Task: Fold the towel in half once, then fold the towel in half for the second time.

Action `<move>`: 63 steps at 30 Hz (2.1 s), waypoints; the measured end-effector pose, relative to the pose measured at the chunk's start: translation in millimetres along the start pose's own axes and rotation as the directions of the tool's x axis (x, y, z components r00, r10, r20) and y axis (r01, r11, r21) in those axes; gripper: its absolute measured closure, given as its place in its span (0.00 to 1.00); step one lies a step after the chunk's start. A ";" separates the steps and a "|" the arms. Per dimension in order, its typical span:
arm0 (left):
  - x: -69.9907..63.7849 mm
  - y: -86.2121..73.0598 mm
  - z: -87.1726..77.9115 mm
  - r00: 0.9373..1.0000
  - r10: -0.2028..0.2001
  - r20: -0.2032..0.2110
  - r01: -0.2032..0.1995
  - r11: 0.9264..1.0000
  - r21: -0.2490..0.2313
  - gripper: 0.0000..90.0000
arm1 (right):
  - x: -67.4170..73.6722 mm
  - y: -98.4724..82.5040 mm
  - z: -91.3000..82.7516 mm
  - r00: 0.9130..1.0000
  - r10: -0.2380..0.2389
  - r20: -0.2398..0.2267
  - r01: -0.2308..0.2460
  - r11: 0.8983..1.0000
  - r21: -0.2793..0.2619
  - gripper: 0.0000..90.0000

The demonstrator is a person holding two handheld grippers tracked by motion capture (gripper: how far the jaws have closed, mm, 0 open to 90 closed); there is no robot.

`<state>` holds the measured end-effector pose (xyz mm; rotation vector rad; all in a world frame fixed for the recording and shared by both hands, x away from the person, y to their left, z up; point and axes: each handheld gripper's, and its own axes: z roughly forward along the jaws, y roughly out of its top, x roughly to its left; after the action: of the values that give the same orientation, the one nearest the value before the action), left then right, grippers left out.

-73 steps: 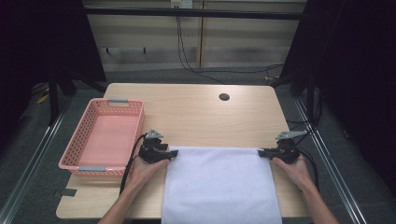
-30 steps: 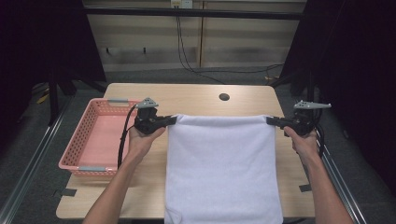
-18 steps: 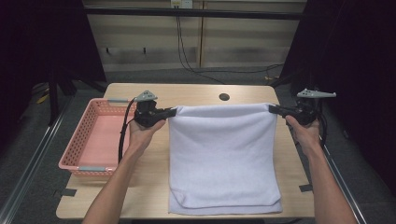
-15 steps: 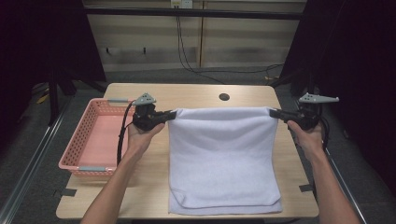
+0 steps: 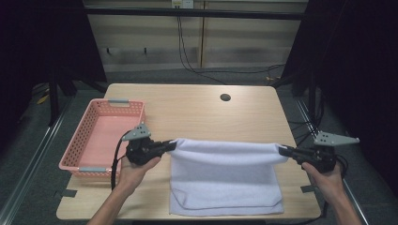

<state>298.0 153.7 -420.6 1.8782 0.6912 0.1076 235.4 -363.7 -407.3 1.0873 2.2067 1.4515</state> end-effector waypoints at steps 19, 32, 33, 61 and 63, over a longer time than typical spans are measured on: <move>-43.6 -81.3 -8.1 0.993 -0.015 0.121 -0.013 0.972 0.234 0.88 | 45.0 -92.3 -10.0 0.998 0.027 -0.059 -0.014 0.977 0.211 0.80; -44.3 -82.5 -34.3 0.990 -0.016 0.139 -0.012 0.979 0.202 0.75 | 62.9 -83.2 -32.2 0.999 0.031 -0.045 -0.024 0.987 0.160 0.66; -42.3 -79.1 -30.9 0.990 -0.024 0.138 -0.004 0.981 0.194 0.74 | 64.7 -79.8 -29.0 0.998 0.028 -0.050 -0.020 0.987 0.158 0.66; 11.7 -52.7 70.6 0.999 -0.018 0.050 0.001 0.950 0.311 0.77 | 125.6 -54.2 127.1 0.993 -0.046 -0.105 0.080 0.937 0.339 0.63; 13.1 -51.3 73.3 0.999 -0.019 0.043 0.005 0.951 0.308 0.76 | 117.8 -53.2 127.8 0.993 -0.033 -0.115 0.070 0.938 0.339 0.70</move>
<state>316.0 112.9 -499.2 2.1670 0.7195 -0.0549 209.0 -205.5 -492.8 1.0620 2.6145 1.1535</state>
